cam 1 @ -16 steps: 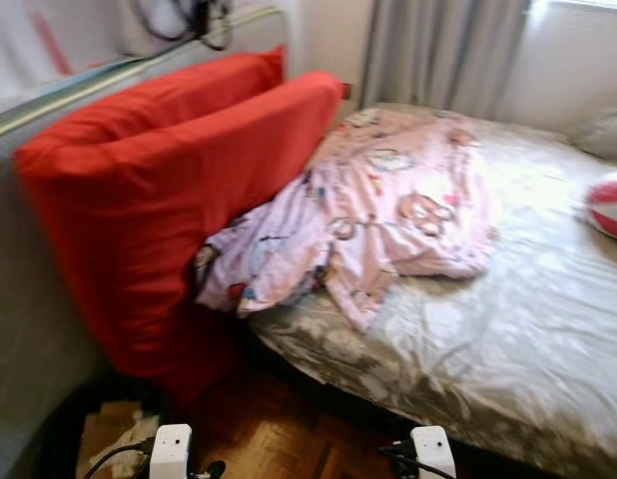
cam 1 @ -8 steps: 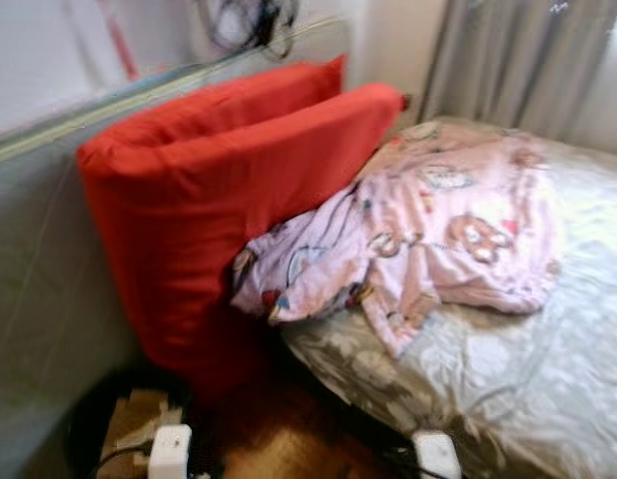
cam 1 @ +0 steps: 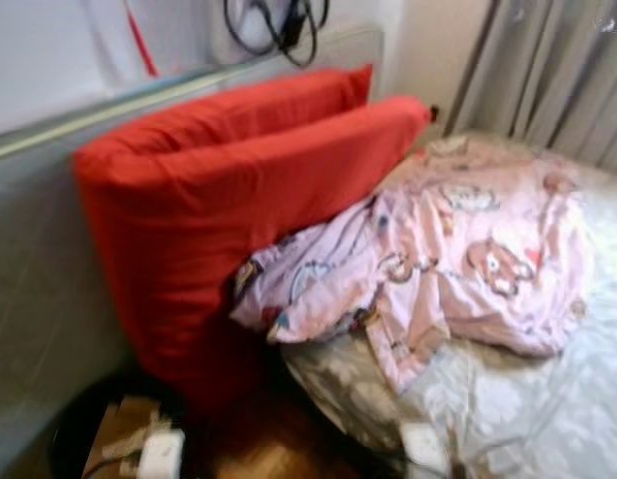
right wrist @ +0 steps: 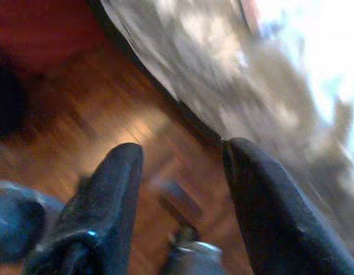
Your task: Clean up the room
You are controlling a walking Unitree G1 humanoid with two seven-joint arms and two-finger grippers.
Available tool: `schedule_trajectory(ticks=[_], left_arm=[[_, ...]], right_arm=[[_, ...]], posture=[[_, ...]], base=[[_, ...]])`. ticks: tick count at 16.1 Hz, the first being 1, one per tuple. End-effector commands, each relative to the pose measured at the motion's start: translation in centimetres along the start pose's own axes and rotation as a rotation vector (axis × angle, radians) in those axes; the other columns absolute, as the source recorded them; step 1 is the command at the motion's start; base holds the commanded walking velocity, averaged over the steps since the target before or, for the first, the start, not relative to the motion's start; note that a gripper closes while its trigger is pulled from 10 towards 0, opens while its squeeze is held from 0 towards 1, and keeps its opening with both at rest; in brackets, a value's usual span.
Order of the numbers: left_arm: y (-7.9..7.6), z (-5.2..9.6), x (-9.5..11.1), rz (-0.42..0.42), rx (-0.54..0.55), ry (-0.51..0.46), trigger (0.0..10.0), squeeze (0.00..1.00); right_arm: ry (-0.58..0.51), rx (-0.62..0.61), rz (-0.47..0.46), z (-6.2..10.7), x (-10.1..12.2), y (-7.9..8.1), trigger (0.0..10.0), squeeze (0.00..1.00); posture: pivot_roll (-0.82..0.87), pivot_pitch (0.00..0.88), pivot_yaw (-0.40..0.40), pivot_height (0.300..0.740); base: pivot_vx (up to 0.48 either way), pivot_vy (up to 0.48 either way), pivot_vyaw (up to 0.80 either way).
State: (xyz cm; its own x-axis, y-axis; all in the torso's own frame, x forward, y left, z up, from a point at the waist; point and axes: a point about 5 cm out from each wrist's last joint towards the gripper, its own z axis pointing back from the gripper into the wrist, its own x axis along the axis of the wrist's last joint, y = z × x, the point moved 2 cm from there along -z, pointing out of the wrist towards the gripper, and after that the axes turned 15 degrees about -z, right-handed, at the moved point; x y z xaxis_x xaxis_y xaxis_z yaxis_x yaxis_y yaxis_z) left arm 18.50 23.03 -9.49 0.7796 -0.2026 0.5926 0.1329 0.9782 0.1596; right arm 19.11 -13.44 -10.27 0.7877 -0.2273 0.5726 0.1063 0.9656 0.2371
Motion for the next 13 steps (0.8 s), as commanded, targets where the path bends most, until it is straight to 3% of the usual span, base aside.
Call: schedule_trajectory(ticks=[1,7,13], left_arm=[[-0.7,-0.3,1.3,0.004,-0.017,-0.037,10.0,0.00],[-0.8,-0.3,1.2,0.009,-0.016,-0.037,10.0,0.00],[-0.8,-0.3,1.4,0.017,-0.019,-0.052,10.0,0.00]], right_arm=[[0.026,-0.046,-0.002,0.5,-0.9,-1.8,10.0,0.00],[0.022,-0.038,-0.006,0.5,-0.8,-1.8,10.0,0.00],[-0.032,-0.023,-0.035,0.1,0.9,-1.1,10.0,0.00]], posture=[[0.05,0.000,-0.011,0.740],[0.05,0.000,-0.014,0.740],[0.04,0.000,-0.013,0.740]], base=[[0.266,0.000,0.00],[0.268,0.000,0.58],[0.042,0.000,0.00]])
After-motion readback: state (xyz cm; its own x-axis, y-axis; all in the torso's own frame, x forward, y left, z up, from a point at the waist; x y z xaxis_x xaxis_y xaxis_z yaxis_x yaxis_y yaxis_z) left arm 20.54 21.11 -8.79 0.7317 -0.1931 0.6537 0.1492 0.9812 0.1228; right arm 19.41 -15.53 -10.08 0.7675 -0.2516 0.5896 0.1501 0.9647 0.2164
